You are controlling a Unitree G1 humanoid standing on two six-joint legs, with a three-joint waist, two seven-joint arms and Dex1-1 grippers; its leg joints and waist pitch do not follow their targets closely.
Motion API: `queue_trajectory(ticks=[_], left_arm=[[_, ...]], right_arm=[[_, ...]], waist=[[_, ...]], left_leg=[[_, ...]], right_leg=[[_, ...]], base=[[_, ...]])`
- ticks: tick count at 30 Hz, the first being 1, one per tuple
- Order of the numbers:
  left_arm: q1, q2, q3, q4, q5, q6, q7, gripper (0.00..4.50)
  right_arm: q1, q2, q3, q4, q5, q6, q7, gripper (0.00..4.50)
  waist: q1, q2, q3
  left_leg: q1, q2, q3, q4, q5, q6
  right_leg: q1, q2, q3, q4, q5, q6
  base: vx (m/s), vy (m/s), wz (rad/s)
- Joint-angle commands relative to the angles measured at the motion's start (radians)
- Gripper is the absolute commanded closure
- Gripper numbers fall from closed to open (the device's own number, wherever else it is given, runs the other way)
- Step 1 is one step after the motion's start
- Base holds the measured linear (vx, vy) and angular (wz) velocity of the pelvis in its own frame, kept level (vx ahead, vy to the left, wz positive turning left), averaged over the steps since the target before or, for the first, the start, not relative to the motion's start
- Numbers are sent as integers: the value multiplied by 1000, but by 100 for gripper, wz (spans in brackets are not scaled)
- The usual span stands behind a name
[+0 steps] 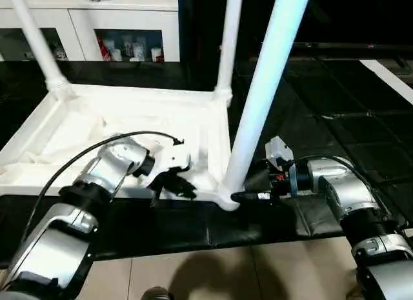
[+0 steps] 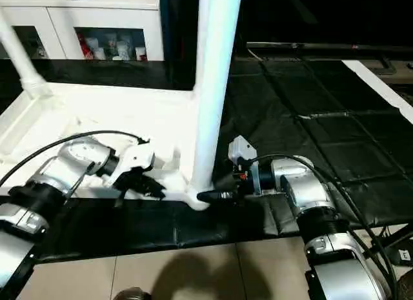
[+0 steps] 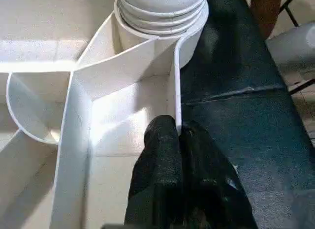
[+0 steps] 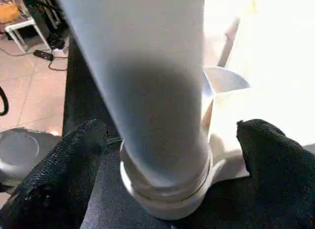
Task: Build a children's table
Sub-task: Rotate leg to tighten
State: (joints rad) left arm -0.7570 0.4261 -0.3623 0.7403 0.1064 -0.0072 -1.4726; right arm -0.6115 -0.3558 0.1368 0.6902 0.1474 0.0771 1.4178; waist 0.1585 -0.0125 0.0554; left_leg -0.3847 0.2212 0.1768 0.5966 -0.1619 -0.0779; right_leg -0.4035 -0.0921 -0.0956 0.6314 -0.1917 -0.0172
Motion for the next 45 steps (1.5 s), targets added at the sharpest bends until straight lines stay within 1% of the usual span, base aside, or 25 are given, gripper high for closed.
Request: queue_trajectory(ticks=[1, 2, 4, 5, 6, 8, 10, 11, 13, 16, 22, 23, 25, 26, 27, 33, 35, 37, 39, 40, 41, 42, 43, 44, 45], left_arm=[[0, -8, -31, -32, -5, -19, -41, 450], [3, -8, -31, -35, -4, -19, -39, 450], [5, -11, -31, -34, -2, -16, -28, 450], [7, -12, -31, -35, 0, -15, -20, 450], [7, -12, -31, -35, 0, -15, -20, 450], [9, -18, -25, -30, 2, -11, 2, 450], [9, -19, -23, -28, 2, -11, 9, 450], [9, -20, -23, -28, 2, -10, 10, 450], [10, -26, -16, -27, 2, -5, 24, 450], [11, -30, -13, -26, 4, 0, 37, 450], [10, -37, -4, -23, 1, 17, 57, 450], [10, -37, -4, -23, 1, 17, 57, 450], [10, -39, -3, -23, 1, 21, 61, 450], [11, -41, -2, -23, 1, 25, 67, 450], [12, -43, -2, -23, 2, 30, 72, 450], [4, -60, 13, -14, 0, 77, 115, 450], [-12, -86, 37, 5, -6, 107, 175, 450], [-31, -114, 61, 24, -13, 138, 240, 450], [-53, -144, 90, 41, -24, 178, 308, 450], [-83, -188, 130, 57, -41, 243, 402, 450], [-96, -207, 146, 63, -45, 267, 447, 450], [-110, -228, 164, 68, -51, 293, 493, 450], [-117, -240, 174, 70, -55, 306, 518, 450], [-122, -248, 180, 72, -57, 315, 534, 450], [-140, -277, 207, 81, -66, 337, 602, 450]], right_arm=[[-27, -1, -3, 7, 18, 2, 27, 28], [-29, 2, -5, 10, 22, 6, 34, 28], [-30, 5, -7, 13, 27, 12, 39, 60], [-31, 8, -9, 17, 30, 13, 43, 60], [-31, 8, -9, 17, 30, 13, 43, 76], [-30, 15, -7, 23, 33, 14, 47, 83], [-29, 18, -5, 24, 34, 14, 49, 107], [-29, 18, -5, 24, 35, 14, 50, 107], [-22, 21, 3, 22, 37, 16, 55, 127], [-17, 23, 10, 25, 38, 19, 59, 145], [-10, 25, 14, 28, 33, 24, 63, 199], [-10, 25, 14, 28, 33, 24, 63, 199], [-6, 25, 15, 25, 33, 26, 63, 220], [-2, 26, 17, 20, 34, 28, 63, 220], [2, 26, 19, 17, 37, 31, 61, 226], [30, 37, 17, -16, 47, 46, 36, 241], [42, 58, 0, -29, 49, 58, -30, 242], [48, 81, -15, -37, 45, 71, -106, 243], [51, 105, -27, -39, 32, 83, -190, 244], [46, 155, -47, -33, 10, 119, -349, 244], [42, 183, -57, -32, 6, 138, -415, 245], [36, 214, -66, -30, -3, 153, -488, 246], [30, 234, -72, -25, -8, 160, -531, 246], [26, 247, -76, -22, -10, 164, -559, 246], [-4, 300, -90, 6, -22, 177, -678, 246]], waist=[[-7, -4, -76], [-7, -3, -75], [-5, -2, -76], [-5, -2, -76], [-5, -2, -77], [-4, -1, -78], [-2, -1, -75], [-1, -1, -76], [-1, 0, -75], [1, 2, -76], [3, 0, -76], [3, 5, -77], [4, 4, -77], [4, 4, -77], [5, 7, -77], [6, 6, -76], [6, 6, -73], [3, 3, -71], [-4, 0, -69], [-10, 1, -68], [-13, 0, -69], [-21, 3, -69], [-28, -1, -69], [-32, 0, -70], [-39, 2, -71]], left_leg=[[22, 20, 2, -67, -199, 33], [22, 21, 1, -68, -200, 33], [22, 21, 1, -67, -194, 35], [22, 21, 1, -67, -194, 35], [22, 21, 1, -66, -184, 37], [22, 21, 2, -65, -181, 37], [22, 21, 1, -68, -198, 32], [22, 21, 1, -68, -200, 30], [24, 22, 1, -68, -210, 26], [24, 22, 0, -69, -210, 25], [23, 21, 1, -68, -203, 25], [24, 22, 0, -68, -206, 23], [24, 21, 0, -68, -207, 22], [24, 22, 0, -69, -212, 21], [25, 22, -1, -69, -218, 19], [25, 21, -1, -70, -225, 18], [27, 22, -1, -72, -243, 14], [31, 21, -1, -75, -265, 0], [25, 17, -5, -78, -275, -12], [25, 16, -5, -79, -268, -20], [26, 15, -6, -79, -269, -23], [25, 14, -8, -80, -272, -28], [20, 11, -9, -81, -265, -28], [19, 11, -9, -81, -257, -28], [19, 10, -9, -79, -251, -28]], right_leg=[[52, -60, 50, -68, -130, -239], [52, -61, 50, -68, -134, -239], [51, -61, 51, -68, -130, -239], [51, -61, 51, -68, -130, -239], [51, -61, 51, -65, -113, -243], [50, -60, 50, -64, -102, -246], [50, -61, 50, -68, -133, -240], [51, -62, 51, -69, -138, -237], [49, -61, 51, -70, -150, -233], [50, -61, 51, -69, -146, -233], [50, -61, 51, -69, -138, -234], [49, -61, 51, -70, -135, -234], [50, -60, 51, -68, -128, -237], [49, -61, 50, -69, -132, -237], [49, -61, 50, -70, -139, -237], [50, -61, 51, -72, -144, -233], [48, -62, 51, -76, -169, -229], [46, -63, 52, -81, -216, -221], [50, -67, 51, -88, -284, -191], [48, -65, 52, -89, -296, -182], [47, -65, 51, -89, -301, -180], [49, -67, 50, -91, -310, -176], [53, -65, 48, -92, -314, -167], [54, -64, 49, -91, -306, -166], [51, -63, 50, -90, -281, -174]], base=[[0, 0, 0], [0, 0, 0], [0, 0, 0], [0, 0, 0], [0, 0, 0], [0, 0, 0], [0, 0, 0], [0, 0, 0], [0, 0, 0], [0, 0, 0], [0, 0, 0], [0, 0, 0], [0, 0, 0], [0, 0, 0], [0, 0, 0], [0, 0, 0], [0, 0, 0], [0, 0, 0], [0, 0, 0], [0, 0, 0], [0, 0, 0], [0, 0, 0], [0, 0, 0], [0, 0, 0], [0, 0, 0]])
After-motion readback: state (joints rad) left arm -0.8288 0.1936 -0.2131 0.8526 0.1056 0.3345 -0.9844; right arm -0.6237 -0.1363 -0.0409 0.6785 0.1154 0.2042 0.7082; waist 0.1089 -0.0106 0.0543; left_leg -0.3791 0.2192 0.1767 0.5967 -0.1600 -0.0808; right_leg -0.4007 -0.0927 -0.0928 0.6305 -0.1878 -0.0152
